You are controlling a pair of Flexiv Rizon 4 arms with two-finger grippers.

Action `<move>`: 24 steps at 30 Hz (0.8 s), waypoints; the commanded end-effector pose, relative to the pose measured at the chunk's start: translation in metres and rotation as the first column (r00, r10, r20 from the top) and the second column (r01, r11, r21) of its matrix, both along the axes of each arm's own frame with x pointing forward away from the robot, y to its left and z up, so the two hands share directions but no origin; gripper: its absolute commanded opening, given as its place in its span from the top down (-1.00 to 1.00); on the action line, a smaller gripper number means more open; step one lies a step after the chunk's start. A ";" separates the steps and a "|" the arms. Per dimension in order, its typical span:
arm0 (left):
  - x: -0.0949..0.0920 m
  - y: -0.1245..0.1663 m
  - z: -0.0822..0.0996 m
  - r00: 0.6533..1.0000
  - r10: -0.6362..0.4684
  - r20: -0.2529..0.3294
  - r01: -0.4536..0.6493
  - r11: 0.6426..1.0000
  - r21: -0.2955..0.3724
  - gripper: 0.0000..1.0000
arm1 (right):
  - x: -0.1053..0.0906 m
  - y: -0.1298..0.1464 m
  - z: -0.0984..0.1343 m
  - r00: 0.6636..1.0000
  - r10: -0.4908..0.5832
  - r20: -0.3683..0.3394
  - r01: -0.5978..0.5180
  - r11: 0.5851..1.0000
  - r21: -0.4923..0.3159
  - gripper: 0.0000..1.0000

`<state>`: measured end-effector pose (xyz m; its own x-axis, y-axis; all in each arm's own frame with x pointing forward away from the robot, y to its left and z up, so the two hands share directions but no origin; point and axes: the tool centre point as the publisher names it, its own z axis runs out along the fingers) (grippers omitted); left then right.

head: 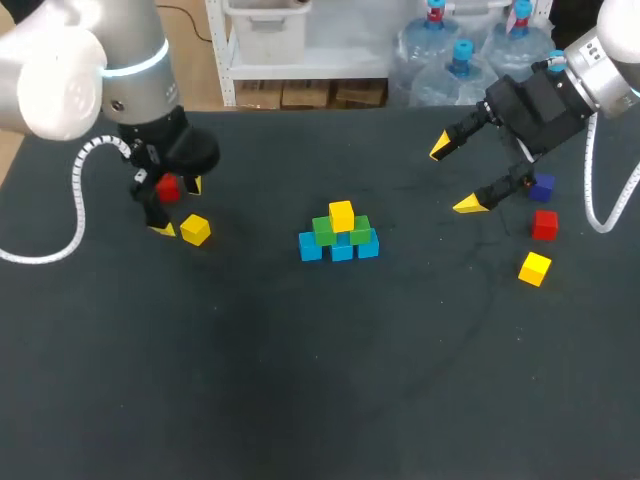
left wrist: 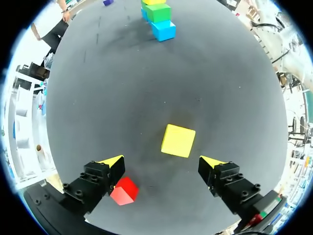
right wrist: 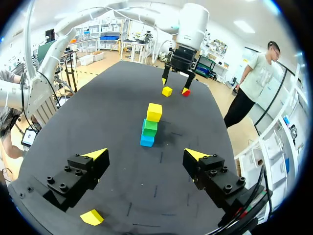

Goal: Place the blue cubes, place green cubes on the blue cubes, place the yellow cubes on the green cubes, then place the red cubes on the yellow cubes, and place purple cube on the red cubes.

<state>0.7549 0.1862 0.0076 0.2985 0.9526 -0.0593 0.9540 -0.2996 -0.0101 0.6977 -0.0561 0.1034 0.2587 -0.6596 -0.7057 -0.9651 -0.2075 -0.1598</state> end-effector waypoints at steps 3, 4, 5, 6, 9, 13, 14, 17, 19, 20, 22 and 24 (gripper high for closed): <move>0.012 0.000 0.001 0.998 -0.002 -0.064 0.002 1.000 -0.004 -1.00 | 0.000 0.000 0.000 1.000 0.000 0.001 0.000 1.000 0.001 -1.00; 0.011 0.000 0.000 0.997 0.006 -0.079 -0.005 1.000 0.002 -1.00 | 0.000 0.000 0.000 1.000 0.000 0.001 0.000 1.000 0.001 -1.00; 0.011 0.000 -0.001 0.997 0.006 -0.080 -0.006 1.000 -0.004 -1.00 | 0.000 0.000 0.000 1.000 0.000 0.001 0.000 1.000 0.001 -1.00; 0.011 0.000 -0.002 0.996 0.005 -0.084 -0.005 1.000 -0.005 -1.00 | 0.000 0.000 0.000 1.000 0.000 0.001 0.000 1.000 0.001 -1.00; 0.012 -0.002 -0.007 0.996 0.003 -0.087 -0.004 1.000 -0.008 -1.00 | 0.000 0.000 0.000 1.000 0.000 0.001 0.000 1.000 0.001 -1.00; 0.012 -0.004 -0.010 0.996 0.001 -0.093 -0.002 1.000 -0.011 -1.00 | 0.000 0.000 0.000 1.000 0.000 0.001 0.000 1.000 0.001 -1.00; 0.012 -0.004 -0.011 0.996 0.001 -0.093 -0.002 1.000 -0.013 -1.00 | 0.000 0.000 0.000 1.000 0.000 0.001 0.000 1.000 0.001 -1.00; 0.011 -0.005 -0.012 0.996 0.001 -0.090 -0.002 1.000 -0.012 -1.00 | 0.000 0.000 0.000 1.000 0.000 0.001 0.000 1.000 0.001 -1.00; 0.009 -0.006 -0.013 0.996 0.000 -0.086 -0.001 1.000 -0.012 -1.00 | 0.000 0.000 0.000 1.000 0.000 0.001 0.000 1.000 0.001 -1.00; 0.008 -0.006 -0.014 0.996 0.002 -0.085 -0.003 1.000 -0.012 -1.00 | 0.000 0.000 0.000 1.000 0.000 0.001 0.000 1.000 0.001 -1.00; 0.006 -0.006 -0.016 0.996 0.009 -0.086 -0.009 1.000 -0.007 -1.00 | 0.000 0.000 0.000 1.000 0.000 0.001 0.000 1.000 0.001 -1.00; 0.003 -0.009 -0.016 0.996 0.010 -0.084 -0.011 1.000 -0.009 -1.00 | 0.000 0.000 0.000 1.000 0.000 0.001 0.000 1.000 0.001 -1.00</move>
